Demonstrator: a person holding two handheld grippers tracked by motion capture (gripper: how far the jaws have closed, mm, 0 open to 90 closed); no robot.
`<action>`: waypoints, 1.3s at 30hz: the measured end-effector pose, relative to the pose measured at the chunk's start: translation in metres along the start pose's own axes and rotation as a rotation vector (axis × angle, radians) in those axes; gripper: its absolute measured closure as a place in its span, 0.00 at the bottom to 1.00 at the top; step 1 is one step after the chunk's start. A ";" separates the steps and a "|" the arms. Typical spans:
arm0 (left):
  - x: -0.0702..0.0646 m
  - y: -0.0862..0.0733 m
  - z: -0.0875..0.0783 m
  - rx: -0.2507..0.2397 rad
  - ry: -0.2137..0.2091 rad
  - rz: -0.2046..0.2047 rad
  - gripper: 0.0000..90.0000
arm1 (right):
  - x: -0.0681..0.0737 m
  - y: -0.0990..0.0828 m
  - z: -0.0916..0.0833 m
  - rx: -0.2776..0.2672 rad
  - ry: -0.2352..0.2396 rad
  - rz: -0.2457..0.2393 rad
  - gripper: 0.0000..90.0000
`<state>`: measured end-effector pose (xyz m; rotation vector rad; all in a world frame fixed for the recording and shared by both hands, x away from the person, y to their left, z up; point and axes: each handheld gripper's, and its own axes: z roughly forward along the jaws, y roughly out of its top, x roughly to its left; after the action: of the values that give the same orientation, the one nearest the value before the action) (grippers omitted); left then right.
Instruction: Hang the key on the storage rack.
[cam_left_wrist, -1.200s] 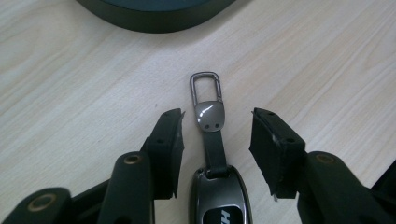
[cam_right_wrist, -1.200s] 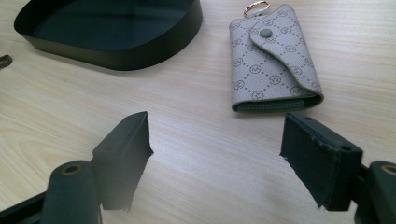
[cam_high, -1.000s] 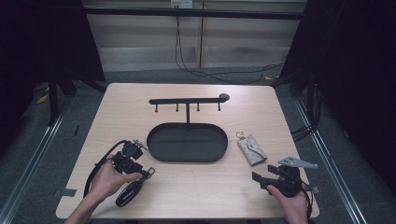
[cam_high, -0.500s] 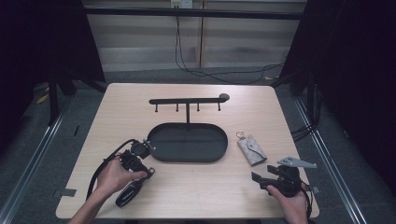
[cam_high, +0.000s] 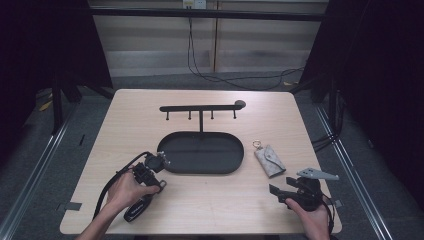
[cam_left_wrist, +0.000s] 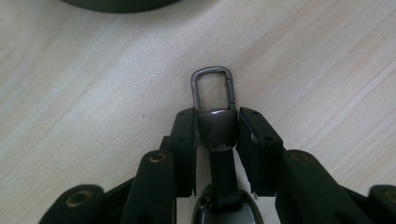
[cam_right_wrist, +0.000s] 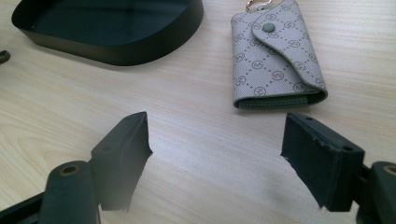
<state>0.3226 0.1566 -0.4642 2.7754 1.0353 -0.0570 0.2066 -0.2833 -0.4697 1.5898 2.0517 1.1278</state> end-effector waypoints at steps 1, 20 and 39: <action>0.000 0.000 0.000 0.005 0.004 0.001 0.75 | 0.000 0.000 0.000 0.000 0.000 0.001 0.26; -0.008 0.016 0.003 0.119 0.051 0.032 0.78 | -0.001 -0.001 0.000 0.004 0.008 0.004 0.27; 0.012 0.004 -0.004 0.049 -0.048 -0.022 0.79 | -0.001 -0.001 0.001 0.013 0.003 0.013 0.27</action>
<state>0.3341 0.1625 -0.4605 2.7913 1.0666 -0.1530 0.2071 -0.2844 -0.4711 1.6103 2.0577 1.1243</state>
